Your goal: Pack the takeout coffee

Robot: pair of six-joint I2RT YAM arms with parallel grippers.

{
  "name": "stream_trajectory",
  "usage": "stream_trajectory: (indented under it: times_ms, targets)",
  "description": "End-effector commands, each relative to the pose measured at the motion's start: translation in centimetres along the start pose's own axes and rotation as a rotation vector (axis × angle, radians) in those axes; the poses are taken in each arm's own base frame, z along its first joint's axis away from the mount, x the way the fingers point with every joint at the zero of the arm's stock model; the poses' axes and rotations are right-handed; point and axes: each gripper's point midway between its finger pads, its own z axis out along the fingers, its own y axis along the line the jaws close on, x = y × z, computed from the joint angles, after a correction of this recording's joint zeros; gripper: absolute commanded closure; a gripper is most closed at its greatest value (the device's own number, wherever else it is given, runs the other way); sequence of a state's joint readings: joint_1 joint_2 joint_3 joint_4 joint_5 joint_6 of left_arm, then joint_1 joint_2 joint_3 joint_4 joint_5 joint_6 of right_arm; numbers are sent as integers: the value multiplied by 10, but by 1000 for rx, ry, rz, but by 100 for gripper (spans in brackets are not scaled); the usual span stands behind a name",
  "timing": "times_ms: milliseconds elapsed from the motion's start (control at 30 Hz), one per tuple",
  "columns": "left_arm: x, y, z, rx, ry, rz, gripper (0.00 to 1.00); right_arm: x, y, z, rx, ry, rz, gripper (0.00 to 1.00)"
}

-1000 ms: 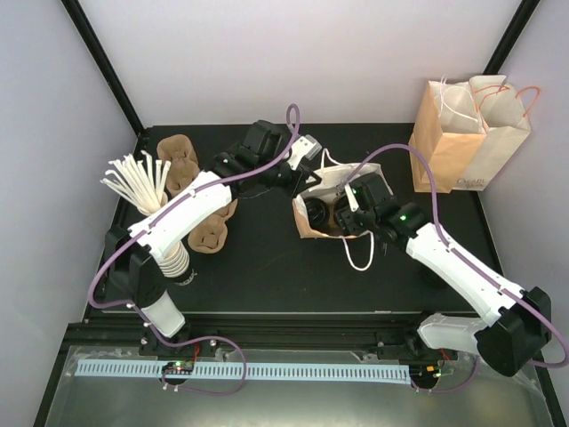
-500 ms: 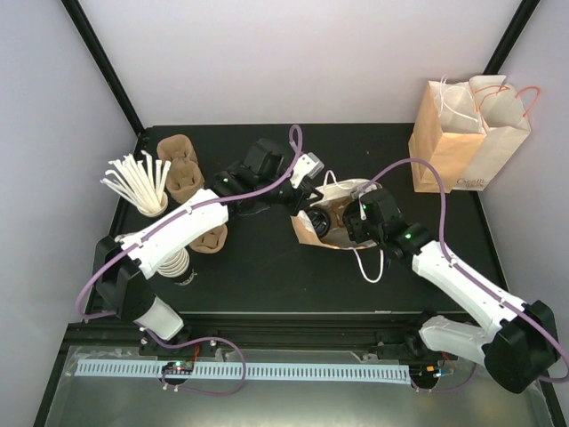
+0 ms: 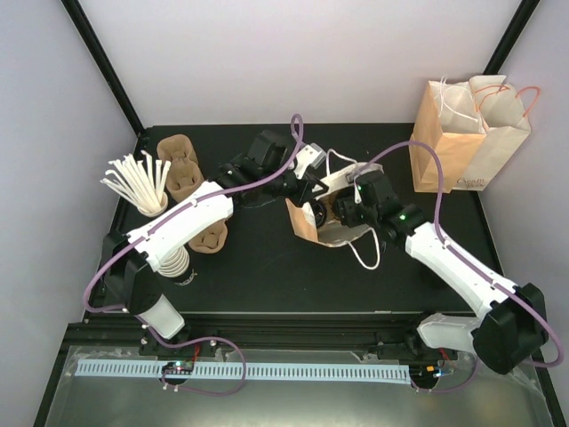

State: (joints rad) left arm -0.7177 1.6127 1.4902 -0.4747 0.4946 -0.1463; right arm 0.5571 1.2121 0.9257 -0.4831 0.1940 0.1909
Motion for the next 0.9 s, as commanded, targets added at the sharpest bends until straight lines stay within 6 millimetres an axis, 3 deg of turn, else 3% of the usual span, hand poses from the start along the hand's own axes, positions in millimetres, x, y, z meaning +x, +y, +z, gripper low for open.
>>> stream_trajectory:
  times_ms: [0,300,733,867]
  targets:
    - [-27,-17,-8,21,-67,37,98,-13,7,-6,-46,75,125,99]
    - [-29,0,-10,-86,-76,20,98,-23,-11,-17,84,161,314,99]
    - [-24,9,-10,-139,-52,80,99,0,-17,-35,75,215,85,99]
    - [-25,8,-9,-134,-51,104,99,3,-8,-43,2,202,31,99]
